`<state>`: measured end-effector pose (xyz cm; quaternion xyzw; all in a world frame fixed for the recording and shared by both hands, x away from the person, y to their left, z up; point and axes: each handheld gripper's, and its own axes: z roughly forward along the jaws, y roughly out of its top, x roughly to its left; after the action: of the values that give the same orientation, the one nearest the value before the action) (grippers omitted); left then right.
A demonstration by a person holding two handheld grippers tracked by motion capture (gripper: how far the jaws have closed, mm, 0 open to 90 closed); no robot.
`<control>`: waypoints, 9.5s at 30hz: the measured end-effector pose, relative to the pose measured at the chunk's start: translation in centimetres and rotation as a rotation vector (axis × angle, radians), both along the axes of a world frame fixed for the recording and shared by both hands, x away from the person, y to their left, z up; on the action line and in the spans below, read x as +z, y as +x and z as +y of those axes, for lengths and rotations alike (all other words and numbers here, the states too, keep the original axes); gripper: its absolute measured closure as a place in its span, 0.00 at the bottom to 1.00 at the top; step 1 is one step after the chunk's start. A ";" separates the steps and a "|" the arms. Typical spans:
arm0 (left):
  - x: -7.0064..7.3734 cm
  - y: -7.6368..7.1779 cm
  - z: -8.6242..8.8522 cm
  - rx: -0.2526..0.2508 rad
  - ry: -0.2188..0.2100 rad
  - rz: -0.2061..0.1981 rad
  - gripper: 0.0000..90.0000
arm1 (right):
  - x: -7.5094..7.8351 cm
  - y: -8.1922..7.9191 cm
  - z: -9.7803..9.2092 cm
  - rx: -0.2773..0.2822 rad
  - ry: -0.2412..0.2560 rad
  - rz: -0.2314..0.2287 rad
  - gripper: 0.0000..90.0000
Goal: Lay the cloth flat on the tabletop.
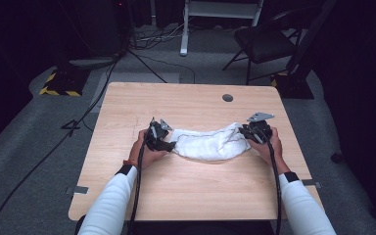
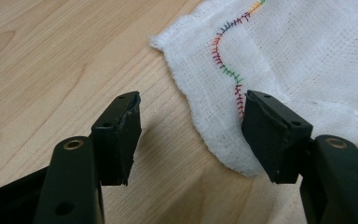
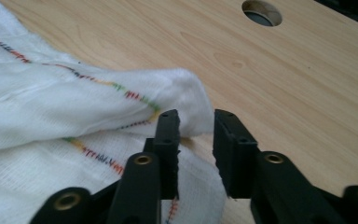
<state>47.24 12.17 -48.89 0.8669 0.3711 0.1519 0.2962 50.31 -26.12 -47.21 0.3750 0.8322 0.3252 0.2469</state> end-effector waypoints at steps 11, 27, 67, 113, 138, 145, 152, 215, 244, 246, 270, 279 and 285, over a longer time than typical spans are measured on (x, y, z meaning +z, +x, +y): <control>0.5 0.5 -1.1 -0.008 -0.050 -0.040 0.32 | -1.0 -1.1 -0.4 0.120 0.000 0.118 0.66; 0.3 1.2 -1.3 -0.056 0.023 -0.013 0.74 | -1.2 -1.8 -2.2 0.086 0.005 0.176 0.78; 1.1 -8.2 -1.9 -0.325 0.029 0.090 0.85 | -1.0 -3.2 -5.2 -0.118 -0.091 0.123 0.56; 0.6 -1.6 -6.1 -0.387 -0.006 0.035 0.97 | -1.0 -5.9 -3.0 0.193 -0.085 0.024 0.90; 1.5 -5.7 -1.1 -0.334 -0.026 -0.004 0.99 | 0.5 -4.9 -3.8 0.066 -0.096 0.005 0.64; 1.3 -8.0 -1.2 -0.376 -0.022 0.027 0.98 | 0.4 -5.2 -3.1 0.139 -0.037 0.038 0.60; 1.1 -9.5 -1.3 -0.405 -0.052 0.039 0.85 | 0.1 -5.9 -1.3 0.230 0.007 0.080 0.50; 2.2 -0.8 -1.5 -0.258 -0.074 -0.035 0.96 | 2.2 -0.1 9.0 0.142 -0.112 -0.045 0.84; 3.0 -0.6 0.9 -0.140 -0.167 -0.042 0.42 | -1.2 -7.0 14.7 0.542 -0.041 -0.006 0.52; 3.0 -0.4 1.0 -0.144 -0.179 -0.037 0.43 | -1.7 -6.9 15.1 0.519 -0.078 -0.021 0.61; 2.2 1.4 -2.0 -0.128 -0.179 -0.017 0.47 | 1.8 -9.9 7.5 0.573 -0.053 0.028 0.95; 0.9 2.8 -5.7 -0.116 -0.145 -0.013 0.45 | 1.8 -11.9 2.7 0.541 -0.042 0.067 0.95; -0.3 3.0 -7.7 -0.112 -0.051 -0.026 0.57 | 1.5 -13.4 -0.1 0.518 -0.037 0.088 0.95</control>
<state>50.21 4.50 -49.17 0.8766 0.3218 0.1367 0.3307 36.90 -26.21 -45.67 0.1586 0.9162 0.3457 0.1258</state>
